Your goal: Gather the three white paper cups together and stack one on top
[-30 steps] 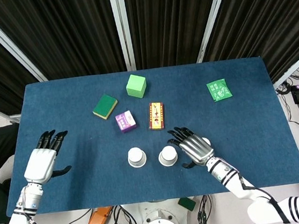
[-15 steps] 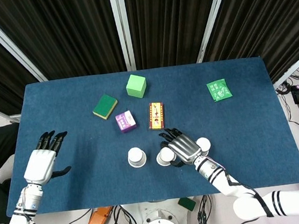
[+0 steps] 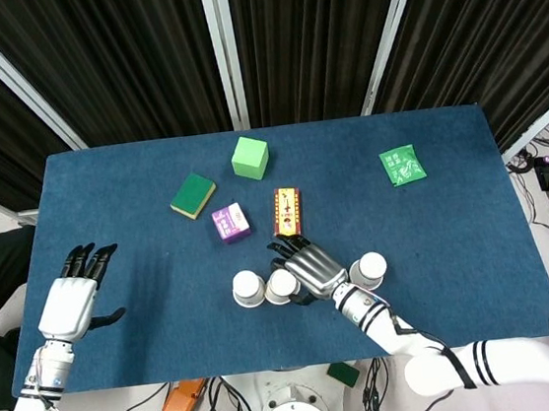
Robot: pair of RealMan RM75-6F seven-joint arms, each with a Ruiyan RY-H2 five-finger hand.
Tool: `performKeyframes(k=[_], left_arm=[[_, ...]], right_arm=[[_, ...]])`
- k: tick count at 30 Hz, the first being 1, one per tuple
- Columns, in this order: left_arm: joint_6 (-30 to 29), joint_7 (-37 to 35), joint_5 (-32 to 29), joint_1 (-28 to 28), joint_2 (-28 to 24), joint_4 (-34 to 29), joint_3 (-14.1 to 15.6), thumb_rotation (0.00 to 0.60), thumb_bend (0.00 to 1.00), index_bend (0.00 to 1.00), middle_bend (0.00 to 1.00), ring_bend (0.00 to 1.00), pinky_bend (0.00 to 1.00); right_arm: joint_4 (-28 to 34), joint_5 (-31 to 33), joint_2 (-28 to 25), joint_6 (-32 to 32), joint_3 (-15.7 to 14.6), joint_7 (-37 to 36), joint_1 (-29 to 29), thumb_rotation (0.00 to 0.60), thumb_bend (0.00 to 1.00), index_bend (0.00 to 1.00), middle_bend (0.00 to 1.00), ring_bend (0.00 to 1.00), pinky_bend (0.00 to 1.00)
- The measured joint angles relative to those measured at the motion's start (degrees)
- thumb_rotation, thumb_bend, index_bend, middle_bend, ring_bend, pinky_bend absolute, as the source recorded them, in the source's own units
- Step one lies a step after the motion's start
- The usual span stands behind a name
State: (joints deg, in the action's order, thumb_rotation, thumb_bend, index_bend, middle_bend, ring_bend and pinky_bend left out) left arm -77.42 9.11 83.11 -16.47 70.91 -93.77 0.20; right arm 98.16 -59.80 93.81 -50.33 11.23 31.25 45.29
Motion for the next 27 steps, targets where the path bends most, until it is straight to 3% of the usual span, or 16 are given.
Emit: performKeyframes(k=[9, 19, 27], left_arm=[[0.2, -1.0, 0.5, 0.5, 0.3, 0.8, -0.2, 0.600, 0.14, 0.01, 0.11, 0.05, 0.00], [0.5, -1.7, 0.8, 0.8, 0.6, 1.6, -0.7, 0.600, 0.14, 0.01, 0.11, 0.05, 0.00], [0.7, -2.3, 1.1, 0.8, 0.3, 1.9, -1.0, 0.600, 0.14, 0.01, 0.11, 0.05, 0.00]], right_arm=[[-0.8, 2.4, 1.0, -0.7, -0.7, 0.9, 1.9, 0.600, 0.41, 0.33, 0.18, 0.08, 0.16], [-0.1, 3.0, 0.4, -1.1, -1.7, 0.3, 2.9, 0.600, 0.41, 0.13, 0.18, 0.07, 0.12], [7.6, -2.0, -9.0, -7.9, -3.0, -1.7, -1.5, 0.600, 0.40, 0.15, 0.18, 0.07, 0.12]])
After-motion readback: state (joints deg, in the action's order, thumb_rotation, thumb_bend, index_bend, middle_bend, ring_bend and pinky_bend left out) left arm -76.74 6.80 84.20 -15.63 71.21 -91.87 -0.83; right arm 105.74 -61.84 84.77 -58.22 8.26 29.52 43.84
